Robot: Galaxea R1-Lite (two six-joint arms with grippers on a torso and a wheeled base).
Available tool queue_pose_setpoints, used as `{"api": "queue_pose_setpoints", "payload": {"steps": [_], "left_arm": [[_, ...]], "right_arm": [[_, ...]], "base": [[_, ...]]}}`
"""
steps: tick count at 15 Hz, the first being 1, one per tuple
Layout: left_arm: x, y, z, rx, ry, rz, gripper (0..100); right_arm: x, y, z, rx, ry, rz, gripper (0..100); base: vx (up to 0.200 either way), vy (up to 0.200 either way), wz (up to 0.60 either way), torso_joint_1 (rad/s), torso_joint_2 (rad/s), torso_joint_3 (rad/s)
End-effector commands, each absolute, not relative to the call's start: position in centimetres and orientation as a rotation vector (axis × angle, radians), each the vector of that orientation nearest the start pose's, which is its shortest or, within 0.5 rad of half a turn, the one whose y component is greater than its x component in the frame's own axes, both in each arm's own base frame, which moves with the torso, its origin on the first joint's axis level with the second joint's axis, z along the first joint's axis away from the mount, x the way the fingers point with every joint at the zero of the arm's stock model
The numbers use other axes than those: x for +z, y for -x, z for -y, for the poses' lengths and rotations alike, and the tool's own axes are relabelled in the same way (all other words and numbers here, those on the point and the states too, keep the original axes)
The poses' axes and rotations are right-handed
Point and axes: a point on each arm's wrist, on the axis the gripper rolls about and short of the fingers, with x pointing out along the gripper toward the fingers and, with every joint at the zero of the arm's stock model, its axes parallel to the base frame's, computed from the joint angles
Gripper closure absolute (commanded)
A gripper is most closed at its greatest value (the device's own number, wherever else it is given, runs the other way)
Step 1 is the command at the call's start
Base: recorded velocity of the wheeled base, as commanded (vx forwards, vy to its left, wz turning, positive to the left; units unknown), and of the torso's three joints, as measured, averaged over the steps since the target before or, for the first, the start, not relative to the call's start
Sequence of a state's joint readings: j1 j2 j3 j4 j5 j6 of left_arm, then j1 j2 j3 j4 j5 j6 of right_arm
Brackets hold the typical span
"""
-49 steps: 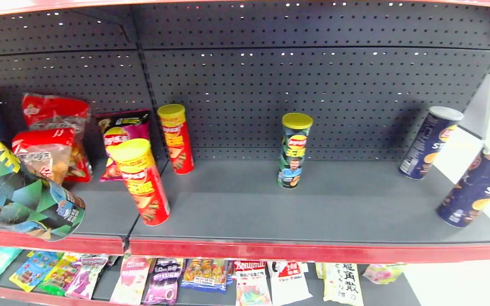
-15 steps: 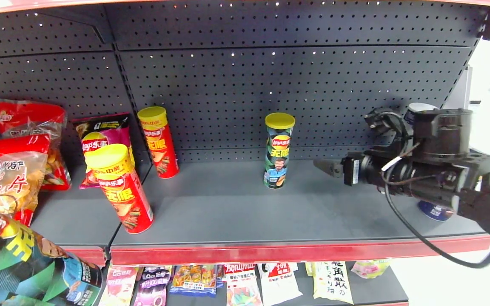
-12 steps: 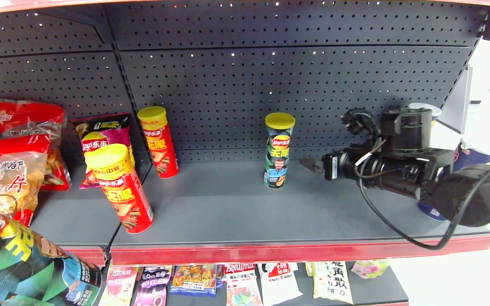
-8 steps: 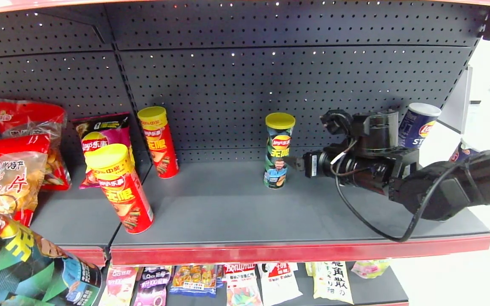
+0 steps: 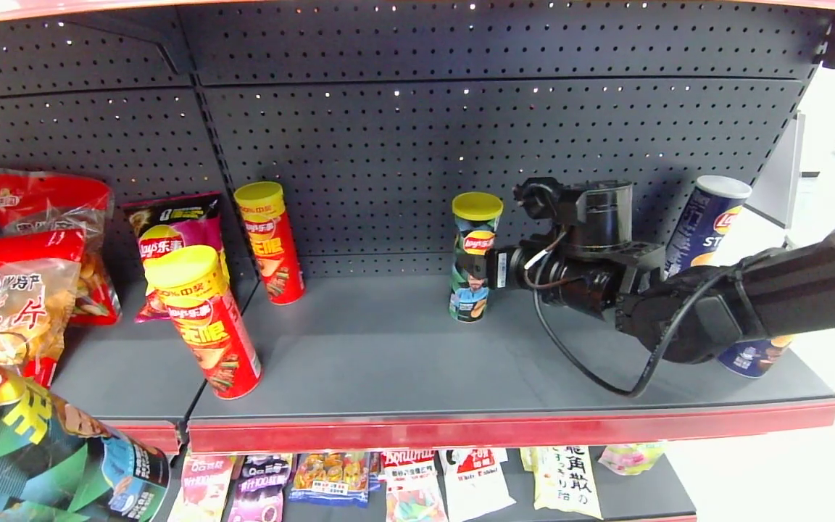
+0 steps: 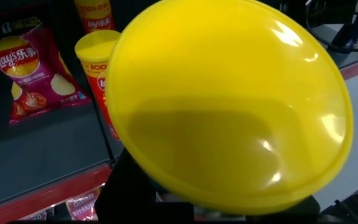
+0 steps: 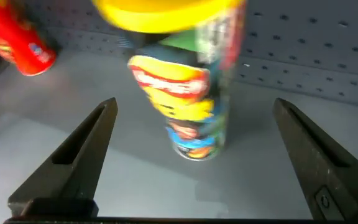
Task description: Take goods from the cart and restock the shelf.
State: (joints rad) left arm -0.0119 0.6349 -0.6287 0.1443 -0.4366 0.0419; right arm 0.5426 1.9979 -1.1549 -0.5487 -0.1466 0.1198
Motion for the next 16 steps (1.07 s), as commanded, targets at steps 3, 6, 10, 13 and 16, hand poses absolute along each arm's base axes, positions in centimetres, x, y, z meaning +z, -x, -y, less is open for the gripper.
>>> {"api": "queue_pose_setpoints", "payload": {"steps": [3,6,10,13,16], "left_arm": [[23.7,-3.3,1.0,-0.452,-0.01,-0.139,100],[23.7,-3.4,1.0,-0.452,-0.01,-0.142,100],[23.7,-3.3,1.0,-0.452,-0.01,-0.139,100],[23.7,-3.3,1.0,-0.452,-0.01,-0.139,100],[23.7,-3.2,1.0,-0.452,-0.011,-0.137,100]], "right_arm": [[16.3,-34.7,-21.3,0.352,-0.018,-0.279,0],[16.4,-35.6,-22.2,0.327,-0.02,-0.256,0],[16.0,-35.2,-23.2,0.345,-0.024,-0.265,0],[15.4,-35.6,-23.5,0.333,-0.026,-0.27,0],[14.9,-35.9,-23.4,0.324,-0.021,-0.282,0]], "base": [[0.0,0.0,0.0,0.0,0.0,0.0],[0.0,0.0,0.0,0.0,0.0,0.0],[0.0,0.0,0.0,0.0,0.0,0.0],[0.0,0.0,0.0,0.0,0.0,0.0],[0.0,0.0,0.0,0.0,0.0,0.0]]}}
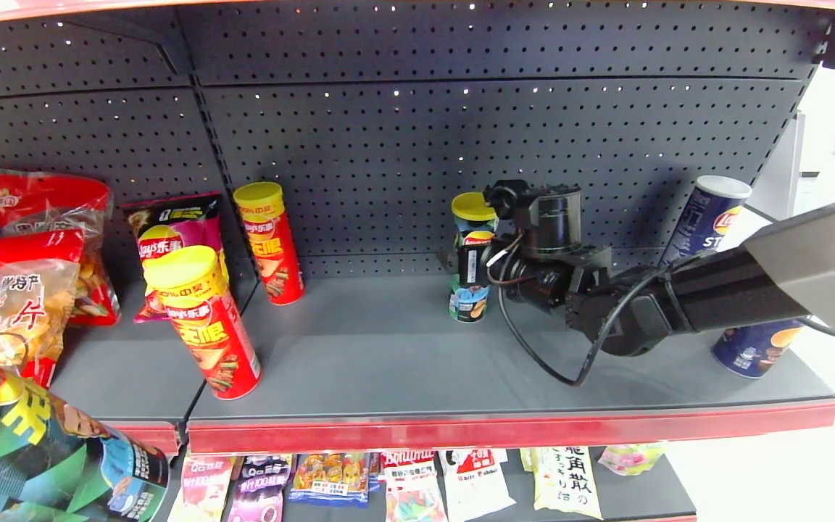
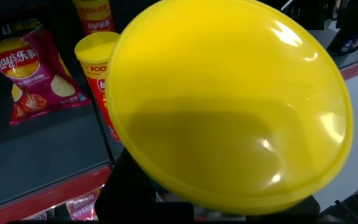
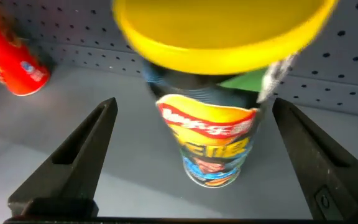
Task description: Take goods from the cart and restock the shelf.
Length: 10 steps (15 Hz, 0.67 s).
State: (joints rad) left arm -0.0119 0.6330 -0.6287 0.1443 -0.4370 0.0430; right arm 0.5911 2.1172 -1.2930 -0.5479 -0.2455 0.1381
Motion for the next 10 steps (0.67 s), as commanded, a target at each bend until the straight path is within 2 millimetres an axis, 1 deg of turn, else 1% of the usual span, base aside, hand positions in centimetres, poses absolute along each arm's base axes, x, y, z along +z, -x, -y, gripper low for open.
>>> {"api": "queue_pose_setpoints", "payload": {"steps": [1,3,7,8,10], "left_arm": [[23.7,-3.2,1.0,-0.452,-0.011,-0.137,100],[23.7,-3.3,1.0,-0.452,-0.01,-0.139,100],[23.7,-3.3,1.0,-0.452,-0.015,-0.137,100],[23.7,-3.3,1.0,-0.452,-0.015,-0.137,100],[23.7,-3.3,1.0,-0.452,-0.015,-0.137,100]], "right_arm": [[14.7,-36.0,-23.4,0.321,-0.019,-0.286,0],[14.4,-36.4,-23.6,0.319,-0.019,-0.286,0],[14.7,-37.1,-23.9,0.313,-0.026,-0.266,0],[14.4,-37.4,-23.9,0.308,-0.026,-0.268,0],[14.5,-37.5,-24.0,0.309,-0.028,-0.264,0]], "base": [[0.0,0.0,0.0,0.0,0.0,0.0],[0.0,0.0,0.0,0.0,0.0,0.0],[0.0,0.0,0.0,0.0,0.0,0.0],[0.0,0.0,0.0,0.0,0.0,0.0],[0.0,0.0,0.0,0.0,0.0,0.0]]}}
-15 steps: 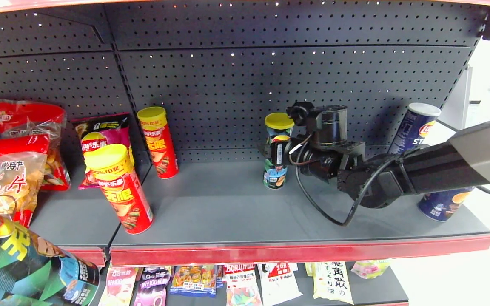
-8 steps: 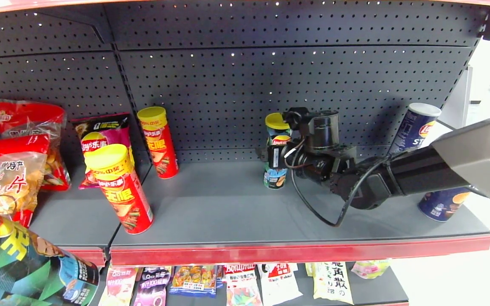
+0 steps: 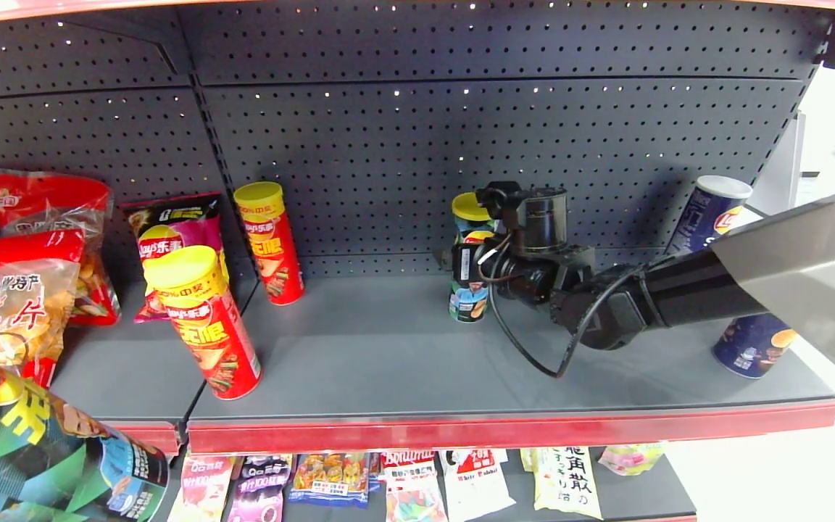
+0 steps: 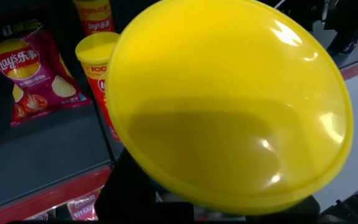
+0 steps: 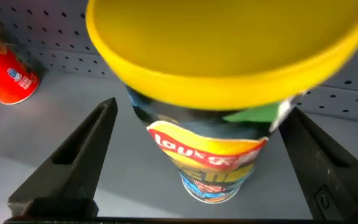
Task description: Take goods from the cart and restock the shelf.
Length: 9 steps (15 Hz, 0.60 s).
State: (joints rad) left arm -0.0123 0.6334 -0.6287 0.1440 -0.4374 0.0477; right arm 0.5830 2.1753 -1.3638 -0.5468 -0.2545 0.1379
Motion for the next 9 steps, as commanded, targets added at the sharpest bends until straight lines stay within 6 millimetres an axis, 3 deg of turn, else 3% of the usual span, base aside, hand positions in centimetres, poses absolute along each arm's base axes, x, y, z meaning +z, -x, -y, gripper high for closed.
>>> {"api": "queue_pose_setpoints", "payload": {"steps": [1,9], "left_arm": [[23.7,-3.3,1.0,-0.452,-0.015,-0.137,100],[23.7,-3.3,1.0,-0.454,-0.014,-0.139,100]], "right_arm": [[14.5,-37.5,-24.0,0.309,-0.028,-0.264,0],[14.2,-38.5,-24.5,0.281,-0.032,-0.246,0]], "base": [[0.0,0.0,0.0,0.0,0.0,0.0],[0.0,0.0,0.0,0.0,0.0,0.0]]}}
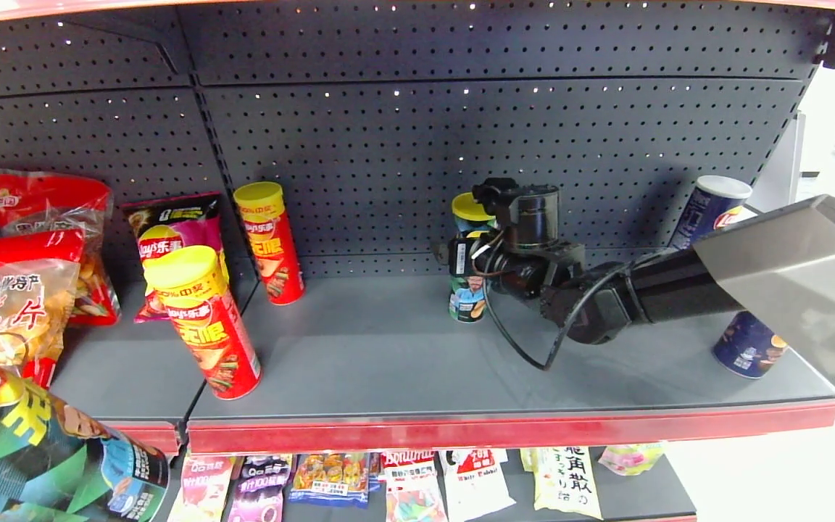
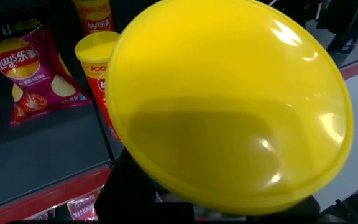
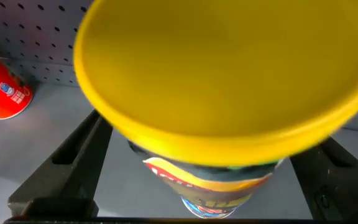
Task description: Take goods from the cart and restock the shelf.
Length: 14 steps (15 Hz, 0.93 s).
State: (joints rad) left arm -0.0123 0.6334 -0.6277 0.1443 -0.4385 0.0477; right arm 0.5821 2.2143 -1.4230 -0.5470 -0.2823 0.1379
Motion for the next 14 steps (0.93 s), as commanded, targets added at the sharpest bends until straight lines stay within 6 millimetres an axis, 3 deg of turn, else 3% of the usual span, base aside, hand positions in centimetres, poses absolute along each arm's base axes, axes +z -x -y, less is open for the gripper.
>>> {"api": "queue_pose_setpoints", "payload": {"steps": [1,9,10,14], "left_arm": [[23.69,-3.29,1.0,-0.454,-0.014,-0.139,100],[23.61,-3.43,1.01,-0.457,-0.012,-0.148,100],[23.63,-3.44,1.01,-0.457,-0.013,-0.146,100],[23.57,-3.44,1.01,-0.458,-0.012,-0.149,100]], "right_arm": [[14.0,-38.54,-24.58,0.281,-0.031,-0.249,0],[13.94,-39.33,-24.66,0.271,-0.038,-0.238,0],[13.78,-39.41,-24.69,0.262,-0.037,-0.238,100],[14.08,-39.0,-25.09,0.27,-0.038,-0.234,100]], "base": [[0.0,0.0,0.0,0.0,0.0,0.0],[0.0,0.0,0.0,0.0,0.0,0.0],[0.0,0.0,0.0,0.0,0.0,0.0],[0.0,0.0,0.0,0.0,0.0,0.0]]}}
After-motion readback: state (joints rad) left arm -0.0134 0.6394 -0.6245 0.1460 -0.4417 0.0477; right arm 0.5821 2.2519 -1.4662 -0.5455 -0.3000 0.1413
